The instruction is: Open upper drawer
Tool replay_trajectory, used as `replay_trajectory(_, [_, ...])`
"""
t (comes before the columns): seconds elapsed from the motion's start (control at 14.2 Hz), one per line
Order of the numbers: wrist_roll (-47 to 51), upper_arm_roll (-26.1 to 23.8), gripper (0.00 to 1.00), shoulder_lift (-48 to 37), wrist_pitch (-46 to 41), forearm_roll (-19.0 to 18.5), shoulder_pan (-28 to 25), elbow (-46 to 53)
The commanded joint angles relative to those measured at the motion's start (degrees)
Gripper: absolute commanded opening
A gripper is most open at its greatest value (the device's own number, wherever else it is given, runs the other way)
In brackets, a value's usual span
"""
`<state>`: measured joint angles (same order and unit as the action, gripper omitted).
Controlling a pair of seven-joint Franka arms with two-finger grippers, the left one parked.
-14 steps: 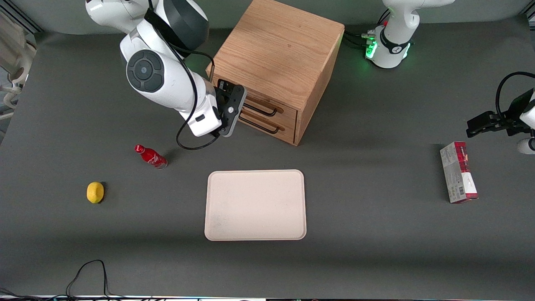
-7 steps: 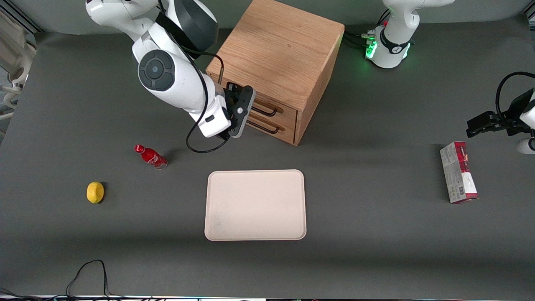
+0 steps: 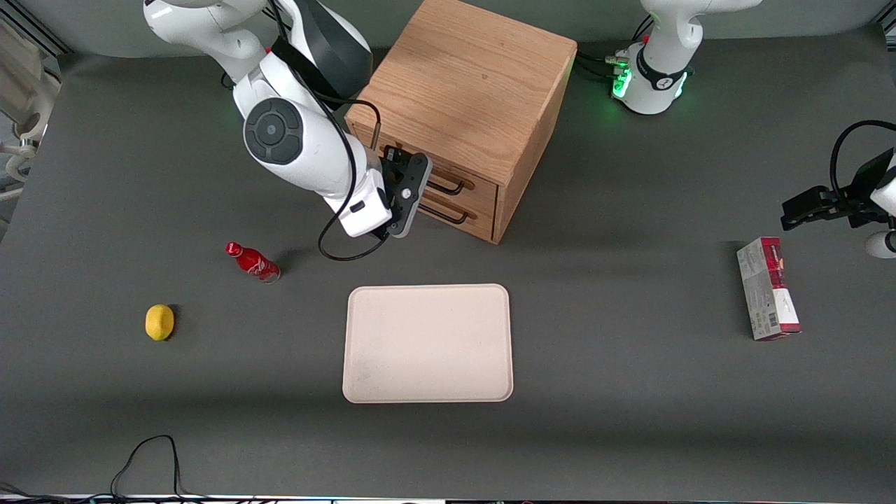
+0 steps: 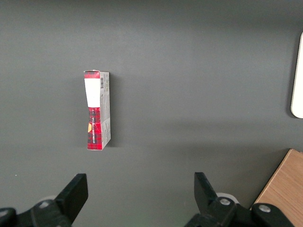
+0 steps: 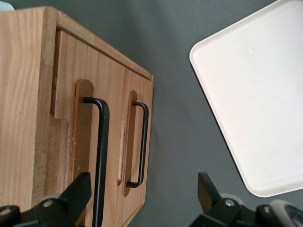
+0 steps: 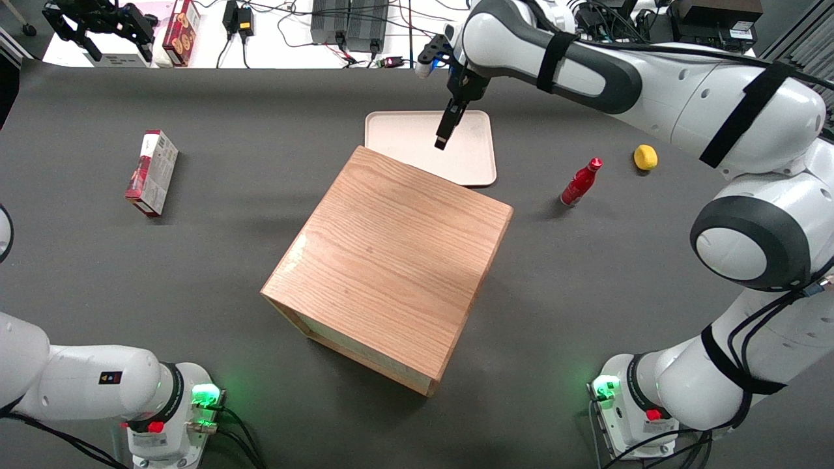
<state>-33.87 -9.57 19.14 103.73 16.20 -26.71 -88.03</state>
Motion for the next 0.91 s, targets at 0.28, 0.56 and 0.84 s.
replay_trajectory(0.28, [-1.11, 0.25, 1.0, -0.86, 3.4, 0.59, -1.15, -4.42])
replay_trajectory(0.56, [-1.29, 0.25, 1.0, -1.21, 4.55, 0.5, -2.38, -6.62])
replay_trajectory(0.84, [-1.38, 0.34, 1.0, -1.56, 6.04, 0.5, -3.34, -8.38])
